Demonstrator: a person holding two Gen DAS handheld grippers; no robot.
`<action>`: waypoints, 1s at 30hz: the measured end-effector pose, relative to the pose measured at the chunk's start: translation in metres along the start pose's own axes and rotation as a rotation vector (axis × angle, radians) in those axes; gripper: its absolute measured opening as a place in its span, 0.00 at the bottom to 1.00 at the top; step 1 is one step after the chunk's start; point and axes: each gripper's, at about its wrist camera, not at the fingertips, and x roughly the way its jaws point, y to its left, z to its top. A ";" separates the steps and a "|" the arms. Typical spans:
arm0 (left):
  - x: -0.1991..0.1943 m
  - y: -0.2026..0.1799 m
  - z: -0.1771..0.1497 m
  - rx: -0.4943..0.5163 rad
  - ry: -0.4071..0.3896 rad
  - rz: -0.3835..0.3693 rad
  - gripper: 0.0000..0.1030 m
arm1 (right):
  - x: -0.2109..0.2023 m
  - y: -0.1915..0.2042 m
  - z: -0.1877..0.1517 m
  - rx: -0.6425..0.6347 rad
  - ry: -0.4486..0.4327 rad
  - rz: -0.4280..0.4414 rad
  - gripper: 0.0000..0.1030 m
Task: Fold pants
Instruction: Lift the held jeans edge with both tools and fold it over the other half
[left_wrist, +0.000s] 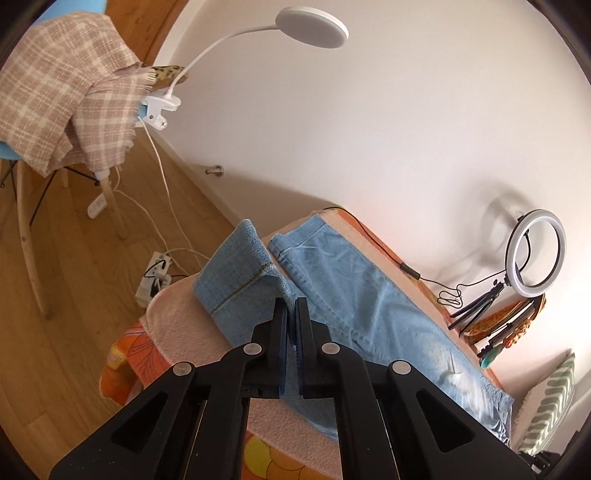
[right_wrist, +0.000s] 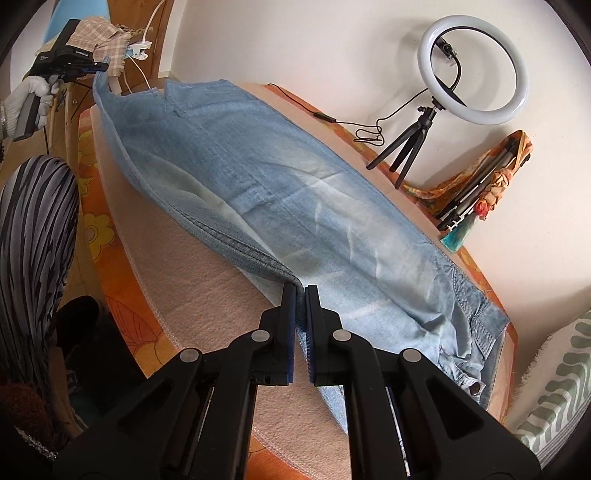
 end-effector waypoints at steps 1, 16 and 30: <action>-0.001 -0.003 0.003 0.003 -0.008 -0.005 0.02 | -0.002 -0.004 0.004 0.004 -0.011 -0.013 0.04; 0.051 -0.095 0.080 0.164 -0.119 -0.047 0.02 | 0.019 -0.094 0.088 -0.034 -0.113 -0.234 0.02; 0.215 -0.145 0.093 0.306 0.041 0.064 0.02 | 0.186 -0.153 0.119 -0.064 0.051 -0.296 0.02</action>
